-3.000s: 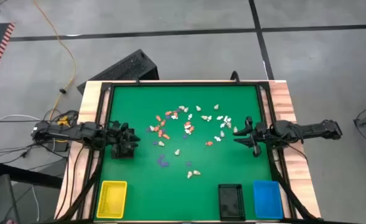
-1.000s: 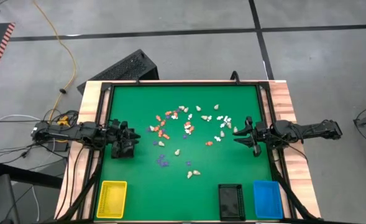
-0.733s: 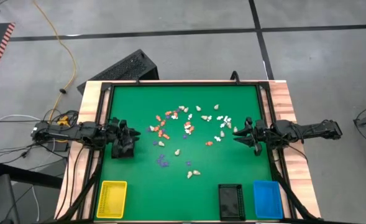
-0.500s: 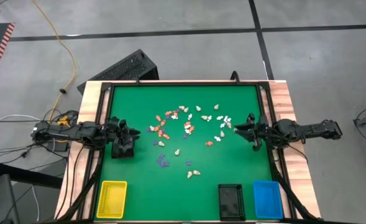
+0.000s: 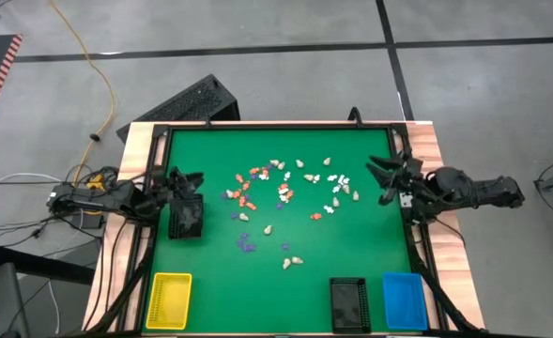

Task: Sort Halloween decoration
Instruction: Put the white skull toy into the blue basket

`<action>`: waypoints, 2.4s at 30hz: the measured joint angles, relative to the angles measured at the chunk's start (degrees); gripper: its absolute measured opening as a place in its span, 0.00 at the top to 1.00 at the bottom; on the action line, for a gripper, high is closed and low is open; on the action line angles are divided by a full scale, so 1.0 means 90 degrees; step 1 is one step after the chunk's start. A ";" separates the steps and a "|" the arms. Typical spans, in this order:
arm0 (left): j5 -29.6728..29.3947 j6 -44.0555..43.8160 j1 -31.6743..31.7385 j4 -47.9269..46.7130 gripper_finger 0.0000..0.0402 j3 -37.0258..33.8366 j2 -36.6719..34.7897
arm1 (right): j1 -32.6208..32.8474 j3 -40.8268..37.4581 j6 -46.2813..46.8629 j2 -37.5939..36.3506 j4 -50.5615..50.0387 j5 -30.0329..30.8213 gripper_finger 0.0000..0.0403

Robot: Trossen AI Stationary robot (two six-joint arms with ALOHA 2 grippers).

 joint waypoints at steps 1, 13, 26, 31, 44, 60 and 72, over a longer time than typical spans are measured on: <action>0.0018 0.0352 0.0000 0.0028 0.61 0.0000 0.0000 | 0.0000 0.0221 0.0174 0.0169 -0.0464 0.0086 0.66; 0.0209 0.0904 -0.0005 -0.1803 0.61 0.1215 0.0668 | 0.0212 0.1275 0.2794 0.2747 -0.4074 0.0174 0.61; 0.0270 0.0971 -0.0005 -0.2528 0.46 0.2057 0.2157 | 0.0444 0.1033 0.7137 0.4759 -0.4747 0.0421 0.54; 0.0244 0.0972 -0.0002 -0.2452 0.45 0.2062 0.2220 | 0.0823 0.1043 0.8007 0.5687 -0.4614 0.0866 0.57; 0.0240 0.0972 0.0000 -0.2431 0.45 0.2066 0.2220 | 0.1353 0.1045 1.0134 0.8238 -0.4479 0.1666 0.60; 0.0234 0.0974 0.0000 -0.2533 0.45 0.2067 0.2222 | 0.1529 0.1063 1.1652 0.9917 -0.3616 0.1894 0.73; 0.0231 0.0956 0.0000 -0.2671 0.45 0.2067 0.2220 | 0.1550 0.1184 1.2282 0.9836 -0.3872 0.1841 0.77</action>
